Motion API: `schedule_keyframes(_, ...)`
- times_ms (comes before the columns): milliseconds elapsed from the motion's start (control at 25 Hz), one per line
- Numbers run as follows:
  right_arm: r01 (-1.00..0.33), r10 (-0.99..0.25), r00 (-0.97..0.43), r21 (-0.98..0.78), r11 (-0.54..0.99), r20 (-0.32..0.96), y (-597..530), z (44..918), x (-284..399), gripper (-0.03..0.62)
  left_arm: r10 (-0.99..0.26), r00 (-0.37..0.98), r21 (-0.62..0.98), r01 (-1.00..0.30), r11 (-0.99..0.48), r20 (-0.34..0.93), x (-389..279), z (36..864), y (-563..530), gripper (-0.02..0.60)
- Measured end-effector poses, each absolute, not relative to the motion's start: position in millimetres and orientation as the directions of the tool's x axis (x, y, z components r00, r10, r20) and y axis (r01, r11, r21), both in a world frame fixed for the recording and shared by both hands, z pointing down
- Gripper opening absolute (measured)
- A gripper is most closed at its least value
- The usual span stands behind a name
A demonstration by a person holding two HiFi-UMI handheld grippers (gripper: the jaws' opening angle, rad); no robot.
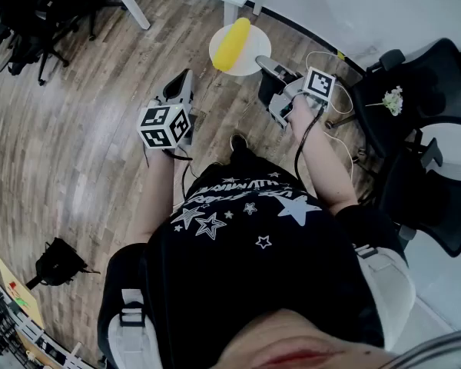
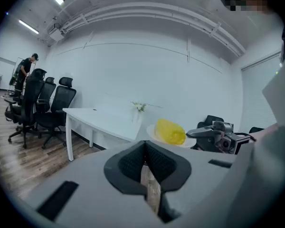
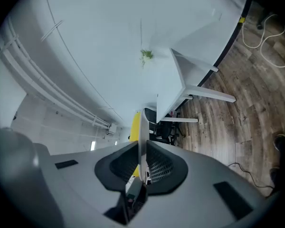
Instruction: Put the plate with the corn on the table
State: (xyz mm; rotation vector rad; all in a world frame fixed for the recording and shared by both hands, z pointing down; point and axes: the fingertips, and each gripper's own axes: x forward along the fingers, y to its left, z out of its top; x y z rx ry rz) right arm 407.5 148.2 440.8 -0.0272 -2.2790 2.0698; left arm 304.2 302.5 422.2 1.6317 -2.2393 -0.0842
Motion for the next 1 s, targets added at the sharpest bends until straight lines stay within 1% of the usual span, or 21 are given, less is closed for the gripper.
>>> schedule_keyframes(640,-0.019,0.065,-0.998,-0.997,0.077,0.024,144,444,404,0.04,-0.925,-0.272,0.252,-0.907,0.339,0.264,303,424,300,0.008)
schedule_keyframes(1000,-0.002,0.12,-0.993,-0.997,0.079,0.011,105,442,371,0.044,-0.91,-0.31,0.229,-0.898,0.376,0.277,276,421,265,0.008)
